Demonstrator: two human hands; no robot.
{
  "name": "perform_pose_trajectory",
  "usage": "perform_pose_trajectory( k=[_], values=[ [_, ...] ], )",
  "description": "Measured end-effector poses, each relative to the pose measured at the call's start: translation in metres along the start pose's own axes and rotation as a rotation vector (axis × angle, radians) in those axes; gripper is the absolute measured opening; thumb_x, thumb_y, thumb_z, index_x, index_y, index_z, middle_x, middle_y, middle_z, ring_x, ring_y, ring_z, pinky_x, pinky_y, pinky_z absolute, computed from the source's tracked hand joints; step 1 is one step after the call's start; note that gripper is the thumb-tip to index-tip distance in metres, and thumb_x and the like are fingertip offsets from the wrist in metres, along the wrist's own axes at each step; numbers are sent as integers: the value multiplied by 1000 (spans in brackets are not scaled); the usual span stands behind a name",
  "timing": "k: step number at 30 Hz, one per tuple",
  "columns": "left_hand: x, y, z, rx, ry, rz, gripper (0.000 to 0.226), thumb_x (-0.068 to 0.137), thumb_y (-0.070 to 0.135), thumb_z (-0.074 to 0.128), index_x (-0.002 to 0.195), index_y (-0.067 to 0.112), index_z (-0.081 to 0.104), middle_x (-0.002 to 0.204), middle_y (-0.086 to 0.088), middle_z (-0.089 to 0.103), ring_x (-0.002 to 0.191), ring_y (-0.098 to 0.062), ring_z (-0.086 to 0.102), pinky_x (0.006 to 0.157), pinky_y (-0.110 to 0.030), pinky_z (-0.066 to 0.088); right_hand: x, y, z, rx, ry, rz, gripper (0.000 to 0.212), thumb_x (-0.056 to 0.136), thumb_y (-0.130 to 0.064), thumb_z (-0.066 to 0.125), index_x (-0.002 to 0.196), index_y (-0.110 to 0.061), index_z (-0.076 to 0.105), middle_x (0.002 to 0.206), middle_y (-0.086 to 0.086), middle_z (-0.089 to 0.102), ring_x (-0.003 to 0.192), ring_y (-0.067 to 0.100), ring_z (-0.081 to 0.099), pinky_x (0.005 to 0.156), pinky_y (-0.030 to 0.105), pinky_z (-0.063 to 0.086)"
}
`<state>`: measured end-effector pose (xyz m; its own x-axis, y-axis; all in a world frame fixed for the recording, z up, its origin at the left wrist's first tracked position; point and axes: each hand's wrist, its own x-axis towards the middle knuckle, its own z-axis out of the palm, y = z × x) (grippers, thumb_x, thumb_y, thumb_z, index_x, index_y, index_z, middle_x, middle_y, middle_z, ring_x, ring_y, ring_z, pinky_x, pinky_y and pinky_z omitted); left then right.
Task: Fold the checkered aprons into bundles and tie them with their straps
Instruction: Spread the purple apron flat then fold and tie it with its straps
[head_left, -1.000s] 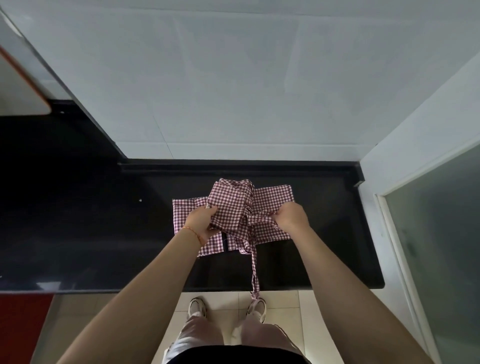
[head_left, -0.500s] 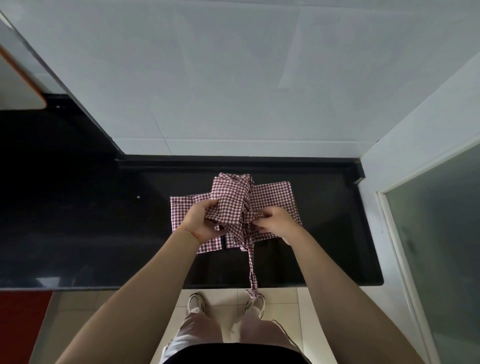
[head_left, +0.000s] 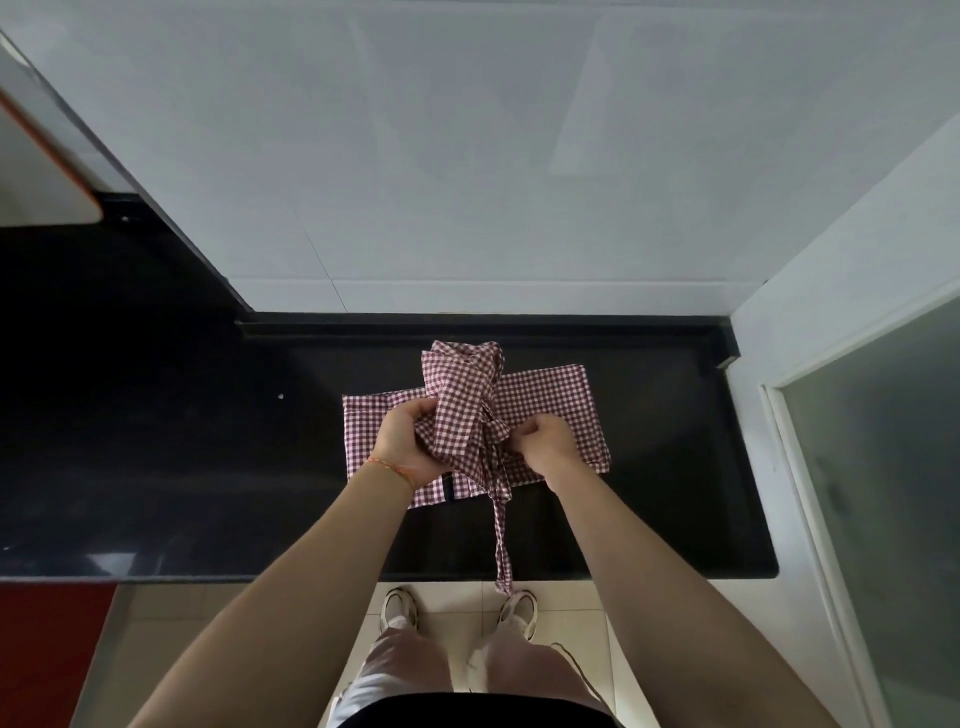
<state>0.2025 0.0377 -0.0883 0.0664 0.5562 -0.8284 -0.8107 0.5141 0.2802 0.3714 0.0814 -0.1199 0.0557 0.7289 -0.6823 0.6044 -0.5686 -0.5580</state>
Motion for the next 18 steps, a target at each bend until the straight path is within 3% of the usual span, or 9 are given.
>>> perform_pose_trajectory(
  k=[1,4,6,8,10,12,15,18],
  values=[
    [1,0,-1,-18,22,4,29,96,19,48,118,6,62,105,-13,70,95,-31,64,73,-47,50,0,0,0,-2,-10,0,1,94,-15,63,95,-15,63,97,7,66,81,20,65,80,36,57],
    [7,0,-9,-73,102,3,33,96,21,48,124,6,61,114,-14,67,101,-34,63,74,-50,51,-4,0,-1,133,-183,37,16,96,-4,59,112,-6,63,93,10,70,74,19,69,71,31,60],
    [8,0,-14,-92,150,-10,34,97,21,48,126,6,58,119,-16,64,104,-37,60,76,-54,50,-8,1,-6,242,-264,38,24,96,0,55,120,-4,56,98,15,71,83,25,72,70,34,61],
    [8,0,-16,-90,176,-12,35,97,21,47,128,7,56,121,-17,63,106,-39,59,77,-55,49,-10,5,-14,284,-333,49,24,96,-10,60,119,-7,52,104,17,70,92,29,72,74,37,62],
    [9,0,-18,-93,194,-14,38,97,21,49,132,8,55,123,-17,62,107,-40,59,77,-57,49,-12,11,-21,102,-454,18,29,93,-26,68,116,-11,59,106,9,72,93,24,71,74,34,59],
    [9,-1,-17,-92,194,-11,39,96,21,49,133,8,54,124,-17,62,108,-40,58,77,-57,50,-18,15,-23,-191,-557,-38,31,89,-35,71,112,-15,66,99,1,72,81,15,67,67,26,50],
    [8,-2,-16,-98,195,-6,38,97,21,49,133,8,53,123,-17,61,106,-40,58,76,-57,50,-19,16,-17,-470,-532,-114,26,89,-29,71,105,-9,70,85,2,65,70,13,57,66,26,47],
    [8,-2,-16,-98,199,0,38,96,20,50,132,8,53,124,-16,61,108,-40,58,77,-57,50,-19,10,-15,-412,-319,-223,13,92,-24,65,95,-12,68,92,7,66,83,19,62,77,33,50]
  ],
)
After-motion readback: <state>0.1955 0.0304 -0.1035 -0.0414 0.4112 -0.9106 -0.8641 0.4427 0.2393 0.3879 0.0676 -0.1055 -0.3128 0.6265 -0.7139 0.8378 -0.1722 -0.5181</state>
